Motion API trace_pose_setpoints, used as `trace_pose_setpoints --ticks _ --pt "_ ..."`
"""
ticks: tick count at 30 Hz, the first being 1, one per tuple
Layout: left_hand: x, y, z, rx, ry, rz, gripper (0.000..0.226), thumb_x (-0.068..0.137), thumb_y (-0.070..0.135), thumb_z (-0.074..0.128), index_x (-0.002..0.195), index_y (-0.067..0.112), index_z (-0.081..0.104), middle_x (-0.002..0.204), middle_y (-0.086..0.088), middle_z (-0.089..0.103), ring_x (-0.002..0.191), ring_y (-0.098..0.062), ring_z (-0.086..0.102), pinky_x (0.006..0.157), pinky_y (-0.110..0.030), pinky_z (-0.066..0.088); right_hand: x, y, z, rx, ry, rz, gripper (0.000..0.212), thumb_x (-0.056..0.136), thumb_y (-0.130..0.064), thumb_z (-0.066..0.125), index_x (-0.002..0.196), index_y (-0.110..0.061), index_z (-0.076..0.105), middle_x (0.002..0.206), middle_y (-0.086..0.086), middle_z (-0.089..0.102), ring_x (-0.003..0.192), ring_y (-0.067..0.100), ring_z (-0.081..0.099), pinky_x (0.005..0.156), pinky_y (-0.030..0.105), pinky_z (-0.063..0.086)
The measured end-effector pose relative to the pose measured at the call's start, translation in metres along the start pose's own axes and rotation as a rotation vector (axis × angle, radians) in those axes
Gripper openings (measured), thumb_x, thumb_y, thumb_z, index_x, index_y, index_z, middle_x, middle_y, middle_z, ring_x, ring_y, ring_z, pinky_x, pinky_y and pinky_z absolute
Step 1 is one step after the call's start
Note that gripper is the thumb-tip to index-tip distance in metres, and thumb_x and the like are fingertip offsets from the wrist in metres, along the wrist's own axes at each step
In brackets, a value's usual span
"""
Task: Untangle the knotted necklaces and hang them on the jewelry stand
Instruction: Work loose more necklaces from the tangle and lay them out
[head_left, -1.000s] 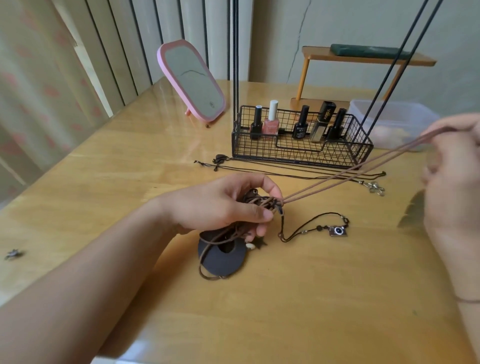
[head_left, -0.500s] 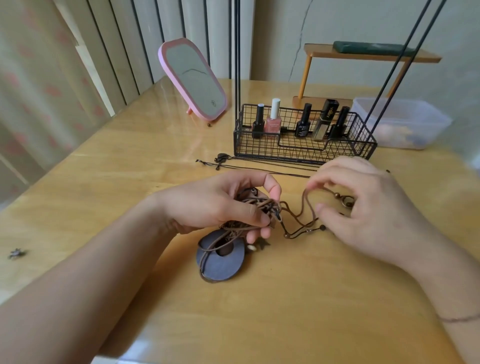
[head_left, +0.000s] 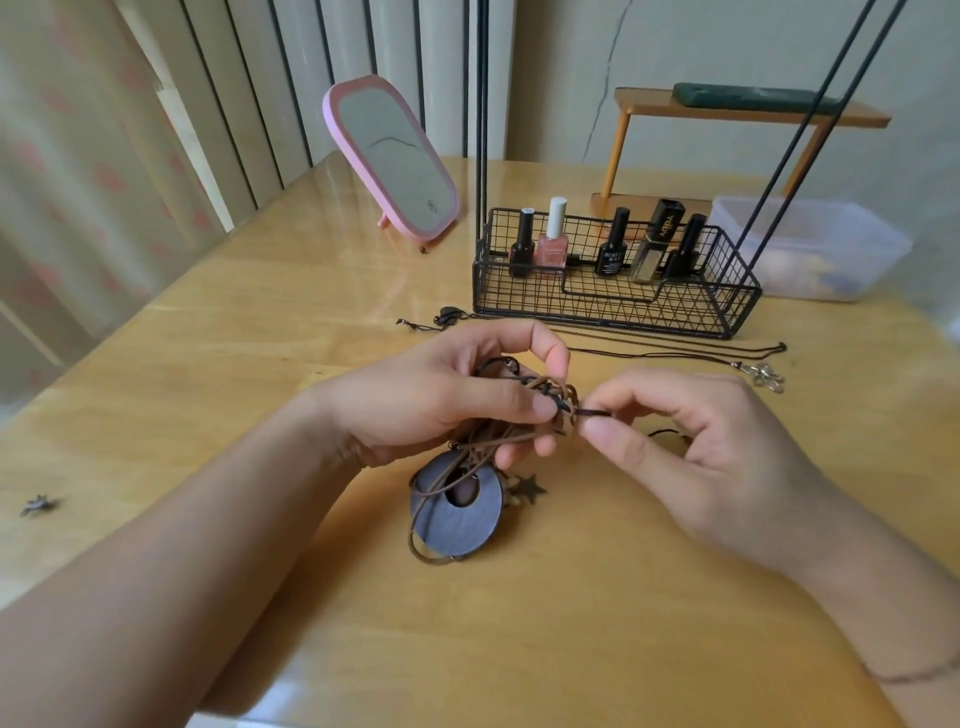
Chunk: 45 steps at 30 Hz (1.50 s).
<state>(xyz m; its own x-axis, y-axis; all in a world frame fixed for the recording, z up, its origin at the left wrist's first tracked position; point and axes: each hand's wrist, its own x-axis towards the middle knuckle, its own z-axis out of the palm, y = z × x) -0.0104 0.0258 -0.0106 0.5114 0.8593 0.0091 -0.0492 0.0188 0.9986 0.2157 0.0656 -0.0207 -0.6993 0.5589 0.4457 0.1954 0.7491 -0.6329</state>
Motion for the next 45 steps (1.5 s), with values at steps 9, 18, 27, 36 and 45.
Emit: trace_pose_setpoints --ticks 9,18,27,36,45 --pt "0.004 -0.004 0.005 0.116 0.005 0.035 0.014 0.094 0.003 0.054 0.105 0.009 0.048 0.076 -0.014 0.062 0.058 -0.021 0.052 0.059 -0.026 0.047 0.001 -0.01 0.009 0.063 0.074 0.044 0.014 0.089 -0.038 0.064 0.082 -0.027 0.069 0.068 -0.014 0.067 0.064 0.013 0.066 0.058 0.029 0.054" --pt "0.012 -0.008 0.015 0.564 0.337 0.389 0.016 0.087 0.003 0.072 0.103 0.003 0.069 0.094 0.0 0.068 0.085 -0.004 0.064 0.08 -0.019 0.047 0.005 -0.002 0.006 0.382 0.06 0.273 0.024 0.094 -0.027 0.054 0.074 -0.017 0.061 0.059 0.007 0.06 0.056 0.02 0.057 0.063 0.034 0.048" --pt "0.013 -0.011 0.017 0.686 0.335 0.435 0.004 0.094 0.009 0.062 0.092 0.012 0.061 0.089 0.002 0.059 0.079 -0.006 0.055 0.075 -0.016 0.04 0.008 -0.01 0.004 0.503 0.069 0.331 0.022 0.091 -0.023 0.055 0.074 -0.014 0.065 0.058 0.007 0.059 0.054 0.023 0.055 0.059 0.025 0.046" --pt "0.019 -0.016 0.019 0.329 0.281 0.364 0.004 0.093 0.006 0.057 0.09 0.008 0.058 0.086 -0.001 0.055 0.063 -0.001 0.051 0.063 -0.011 0.038 0.009 -0.017 0.003 0.562 0.082 0.413 0.026 0.098 -0.012 0.057 0.074 -0.011 0.065 0.058 0.01 0.058 0.048 0.026 0.055 0.044 0.027 0.043" --pt "0.02 -0.018 0.021 0.145 0.235 0.31 0.003 0.095 0.008 0.052 0.092 0.006 0.053 0.078 -0.03 0.04 0.054 -0.011 0.033 0.051 -0.017 0.032 0.011 -0.023 0.001 0.627 0.051 0.524 0.027 0.099 -0.007 0.05 0.075 -0.009 0.061 0.058 0.011 0.056 0.045 0.024 0.054 0.039 0.027 0.039"
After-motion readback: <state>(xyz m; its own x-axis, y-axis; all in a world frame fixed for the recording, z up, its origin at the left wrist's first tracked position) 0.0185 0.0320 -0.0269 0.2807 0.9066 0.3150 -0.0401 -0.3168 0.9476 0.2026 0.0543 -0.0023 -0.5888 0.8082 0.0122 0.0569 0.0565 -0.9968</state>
